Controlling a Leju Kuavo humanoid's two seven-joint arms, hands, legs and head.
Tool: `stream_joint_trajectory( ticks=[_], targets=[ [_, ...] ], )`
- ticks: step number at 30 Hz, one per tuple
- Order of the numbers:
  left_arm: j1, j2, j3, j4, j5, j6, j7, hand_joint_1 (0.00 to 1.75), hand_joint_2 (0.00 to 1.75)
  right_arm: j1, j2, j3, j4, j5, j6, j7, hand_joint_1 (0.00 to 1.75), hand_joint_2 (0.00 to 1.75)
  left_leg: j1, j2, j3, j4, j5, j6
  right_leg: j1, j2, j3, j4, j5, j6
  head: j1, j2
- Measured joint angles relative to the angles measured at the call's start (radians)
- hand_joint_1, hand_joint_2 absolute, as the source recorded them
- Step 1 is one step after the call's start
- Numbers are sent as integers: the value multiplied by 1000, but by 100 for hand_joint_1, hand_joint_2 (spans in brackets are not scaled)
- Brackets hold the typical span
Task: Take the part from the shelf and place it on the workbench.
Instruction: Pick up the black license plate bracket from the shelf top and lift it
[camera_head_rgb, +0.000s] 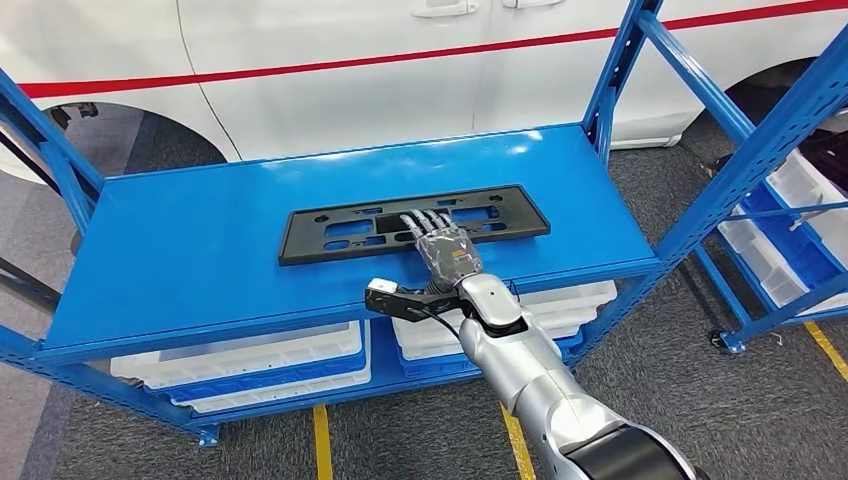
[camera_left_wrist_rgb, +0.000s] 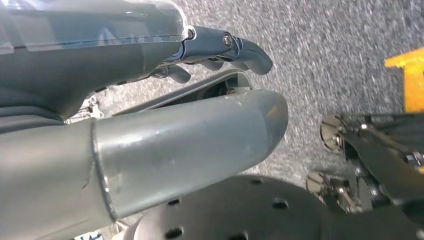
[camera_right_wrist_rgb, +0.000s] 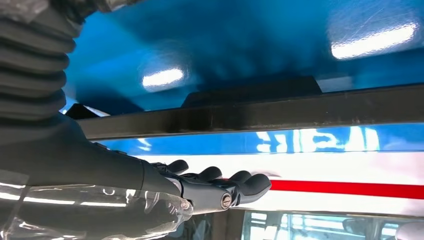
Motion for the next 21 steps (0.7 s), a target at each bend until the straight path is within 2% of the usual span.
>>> stream_joint_trajectory(
  ticks=[6, 16, 21],
  targets=[
    [0, 0, 0, 0, 0, 0, -6, 0, 0, 0, 0, 5, 5, 18, -9, 16, 0, 175, 0, 0, 0, 0, 1, 3, 0, 0, 0, -1, 3, 6, 0, 0],
    [0, 0, 0, 0, -20, -3, -16, 0, 0, -17, -6, 17, 36, 96, -70, 98, 0, 175, 1, 1, 2, 0, 2, 4, 1, 0, 1, -1, 3, 7, 0, 0],
    [0, 0, 0, 0, -23, -3, -18, 0, 0, -26, -14, 17, 54, 106, -78, 107, 0, 175, 2, 1, 2, 0, 2, 3, 1, 0, 1, 0, 3, 7, 0, 0]
  ],
)
